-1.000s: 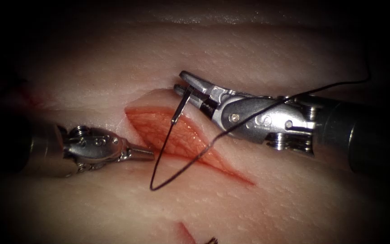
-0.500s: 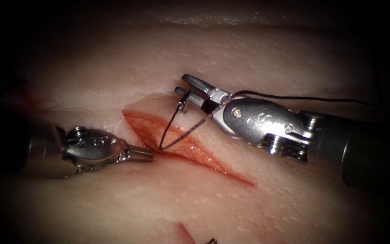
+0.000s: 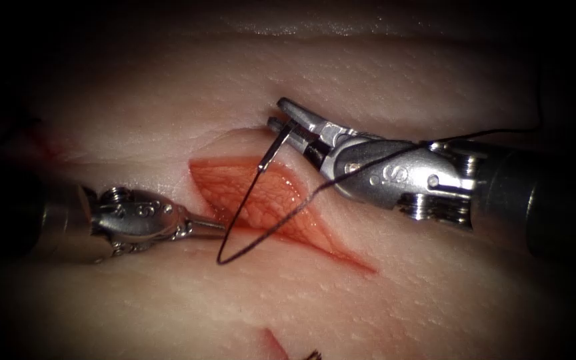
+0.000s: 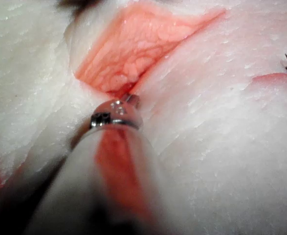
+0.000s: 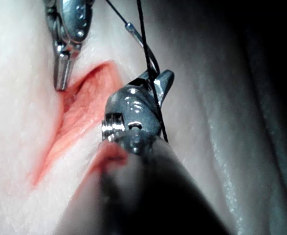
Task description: Wound Closure
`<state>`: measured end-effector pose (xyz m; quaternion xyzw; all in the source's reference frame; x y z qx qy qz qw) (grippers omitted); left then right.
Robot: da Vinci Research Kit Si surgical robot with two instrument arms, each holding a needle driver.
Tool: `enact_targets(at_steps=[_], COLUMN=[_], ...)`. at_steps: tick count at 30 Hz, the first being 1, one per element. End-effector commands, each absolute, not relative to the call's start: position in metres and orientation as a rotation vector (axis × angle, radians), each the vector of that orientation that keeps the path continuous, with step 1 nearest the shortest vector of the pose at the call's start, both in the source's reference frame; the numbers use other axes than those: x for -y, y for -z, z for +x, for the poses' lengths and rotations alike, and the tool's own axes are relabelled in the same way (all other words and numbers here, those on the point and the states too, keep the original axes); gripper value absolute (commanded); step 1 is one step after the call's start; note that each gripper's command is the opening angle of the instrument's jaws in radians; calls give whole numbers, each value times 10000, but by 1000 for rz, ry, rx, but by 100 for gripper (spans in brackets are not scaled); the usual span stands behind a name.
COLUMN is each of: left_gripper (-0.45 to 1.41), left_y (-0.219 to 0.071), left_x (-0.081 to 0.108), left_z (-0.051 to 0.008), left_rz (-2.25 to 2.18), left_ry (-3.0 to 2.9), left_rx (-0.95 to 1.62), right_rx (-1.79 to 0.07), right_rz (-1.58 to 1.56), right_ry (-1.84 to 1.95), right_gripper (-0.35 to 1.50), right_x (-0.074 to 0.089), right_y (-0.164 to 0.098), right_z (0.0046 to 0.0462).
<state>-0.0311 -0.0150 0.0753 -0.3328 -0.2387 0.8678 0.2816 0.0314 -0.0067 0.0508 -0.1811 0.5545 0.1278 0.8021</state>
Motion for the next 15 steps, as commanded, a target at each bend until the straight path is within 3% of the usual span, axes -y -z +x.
enact_targets(at_steps=[1,10,13,15], left_gripper=[-25,-27,-27,-27], left_y=[-759,-759,-759,-759], left_x=[150,151,152,152], left_z=[-316,-314,-314,-314], left_rz=[-894,-895,-895,-895], left_ry=[-2325,-2326,-2327,-2328], left_rx=[640,641,641,641], right_rx=[-1205,-1217,-1199,-1152], right_rz=[-323,-154,-141,-294], right_ry=[-382,-633,-615,-397], right_gripper=[-35,-35,-35,-35], right_x=[63,60,60,58], right_y=[-515,-520,-519,-518], right_z=[321,319,318,315])
